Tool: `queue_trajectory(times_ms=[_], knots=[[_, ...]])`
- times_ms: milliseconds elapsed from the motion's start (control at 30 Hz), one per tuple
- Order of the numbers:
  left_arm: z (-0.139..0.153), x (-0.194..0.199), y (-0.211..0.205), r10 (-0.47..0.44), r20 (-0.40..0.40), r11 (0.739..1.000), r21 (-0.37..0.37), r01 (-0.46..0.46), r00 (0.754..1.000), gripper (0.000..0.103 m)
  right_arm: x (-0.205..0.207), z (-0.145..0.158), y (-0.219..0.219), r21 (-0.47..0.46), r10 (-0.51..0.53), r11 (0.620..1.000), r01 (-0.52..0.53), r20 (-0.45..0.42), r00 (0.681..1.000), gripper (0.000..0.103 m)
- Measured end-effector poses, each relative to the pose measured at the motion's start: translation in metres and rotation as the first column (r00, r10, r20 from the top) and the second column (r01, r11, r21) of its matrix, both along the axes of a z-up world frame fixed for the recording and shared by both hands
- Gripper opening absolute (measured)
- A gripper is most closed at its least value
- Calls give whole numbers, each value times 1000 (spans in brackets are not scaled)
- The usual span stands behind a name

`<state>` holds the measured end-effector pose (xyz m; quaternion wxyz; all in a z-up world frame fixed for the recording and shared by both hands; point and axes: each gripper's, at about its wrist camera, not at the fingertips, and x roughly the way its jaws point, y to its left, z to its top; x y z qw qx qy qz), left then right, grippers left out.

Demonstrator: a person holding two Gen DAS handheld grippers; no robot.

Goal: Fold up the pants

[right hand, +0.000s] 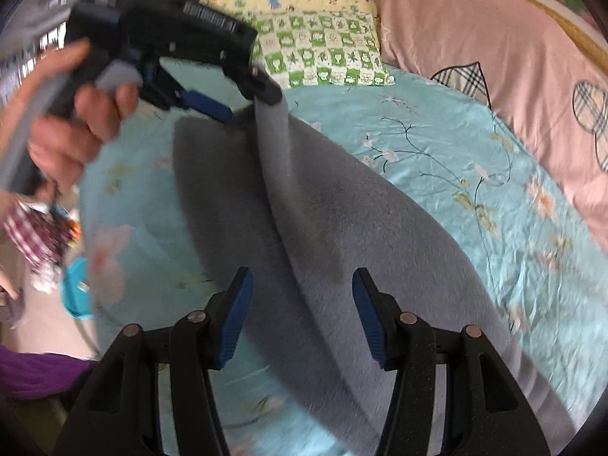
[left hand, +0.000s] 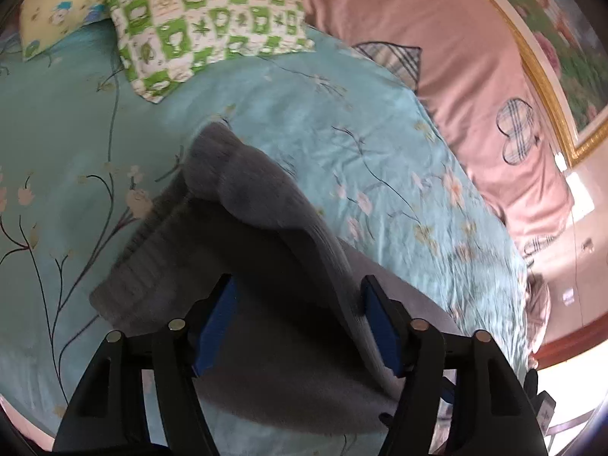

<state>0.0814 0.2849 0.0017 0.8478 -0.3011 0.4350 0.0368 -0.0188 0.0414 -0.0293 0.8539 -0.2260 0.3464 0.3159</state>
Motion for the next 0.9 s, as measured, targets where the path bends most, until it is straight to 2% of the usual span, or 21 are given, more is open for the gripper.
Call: queue_trajectory(times_ms=[33, 67, 100, 133, 167, 200, 400, 467, 567, 700, 800, 900], knots=[[-2, 2, 1, 1, -5, 1000, 4, -1, 1000, 45, 3, -4, 3, -30, -13, 999, 14, 21, 1000, 56], [-5, 4, 2, -4, -13, 1000, 1, 4, 1000, 21, 6, -6, 4, -49, -24, 998, 26, 28, 999, 54], [-9, 6, 3, -14, -23, 1000, -11, 14, 1000, 11, 9, -8, 4, -55, -33, 998, 34, 26, 999, 39], [-12, 5, 4, -19, -32, 1000, -20, 18, 999, 6, 11, -8, 2, -49, -39, 998, 40, 16, 999, 29], [-12, 3, 4, -16, -30, 1000, -15, 15, 999, 6, 12, -6, 1, -42, -43, 998, 43, 9, 999, 14], [-8, -3, 3, -16, -12, 1000, 9, 16, 1000, 6, 12, -2, -2, -26, -47, 999, 47, 0, 999, 10], [27, -46, -9, -63, 77, 995, 80, 57, 995, 5, -5, 45, -21, 128, -22, 991, 23, -13, 1000, 7], [28, -57, -11, -75, 84, 994, 87, 68, 994, 5, -11, 52, -26, 155, -5, 988, 10, -33, 999, 7], [11, -69, -13, -89, 61, 991, 107, 82, 994, 5, -16, 45, -27, 151, 13, 989, -3, -62, 998, 7], [-18, -76, -9, -80, 9, 994, 74, 79, 997, 5, -15, 20, -22, 104, 13, 995, -2, -108, 994, 7], [-32, -81, -4, -80, -2, 996, 40, 80, 997, 6, -13, 5, -17, 79, 14, 997, -2, -143, 990, 7], [-43, -83, -3, -88, -9, 995, 48, 88, 996, 8, -10, -6, -16, 63, 14, 998, -3, -177, 984, 7]])
